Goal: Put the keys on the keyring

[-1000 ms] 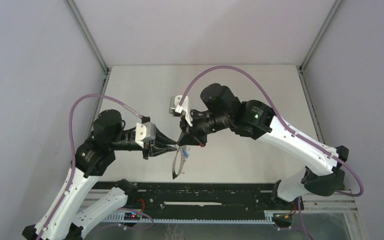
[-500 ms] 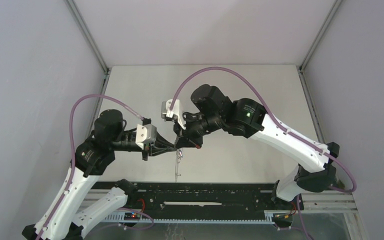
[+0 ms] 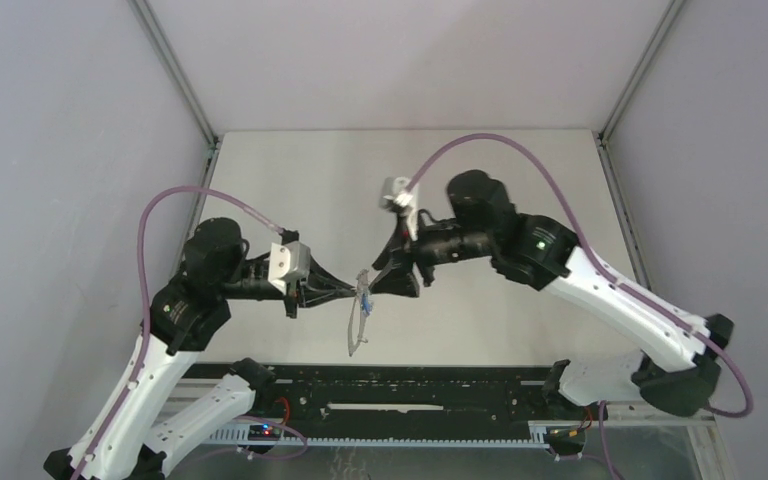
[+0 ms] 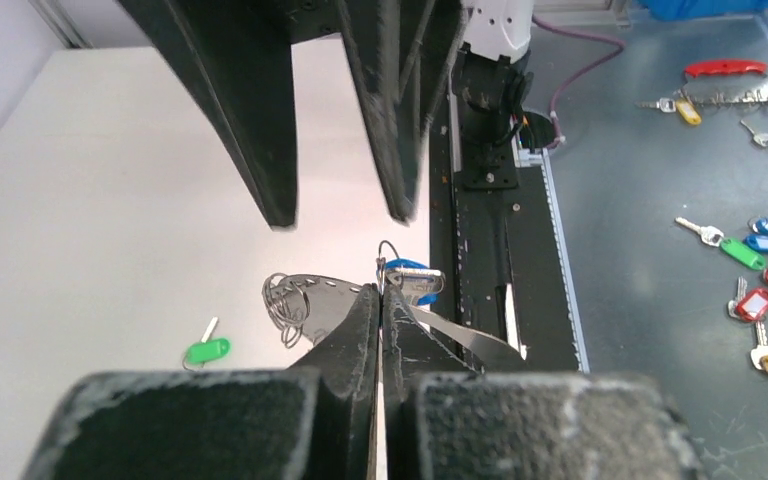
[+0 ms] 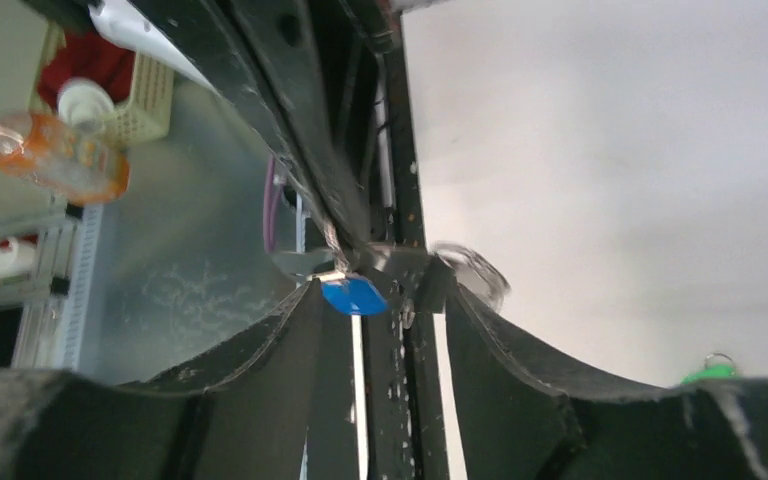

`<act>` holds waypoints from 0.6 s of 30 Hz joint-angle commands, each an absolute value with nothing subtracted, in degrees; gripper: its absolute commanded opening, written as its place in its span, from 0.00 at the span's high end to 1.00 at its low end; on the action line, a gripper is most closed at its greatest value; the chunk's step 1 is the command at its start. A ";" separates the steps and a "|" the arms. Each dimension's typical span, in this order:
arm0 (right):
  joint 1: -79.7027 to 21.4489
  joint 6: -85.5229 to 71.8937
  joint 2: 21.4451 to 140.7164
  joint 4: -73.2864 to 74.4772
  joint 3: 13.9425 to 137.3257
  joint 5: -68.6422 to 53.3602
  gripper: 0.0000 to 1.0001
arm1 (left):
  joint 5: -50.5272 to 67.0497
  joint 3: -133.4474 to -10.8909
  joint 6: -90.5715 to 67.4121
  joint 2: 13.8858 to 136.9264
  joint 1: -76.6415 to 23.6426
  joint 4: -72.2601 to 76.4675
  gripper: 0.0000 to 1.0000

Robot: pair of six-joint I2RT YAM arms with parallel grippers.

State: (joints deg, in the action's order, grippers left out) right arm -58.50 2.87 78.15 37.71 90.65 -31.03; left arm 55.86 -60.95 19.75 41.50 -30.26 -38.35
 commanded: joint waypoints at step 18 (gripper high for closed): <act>-51.42 -28.79 66.72 -7.74 71.03 -45.48 0.55 | 53.99 -56.51 -4.77 36.96 -30.59 -7.25 1.00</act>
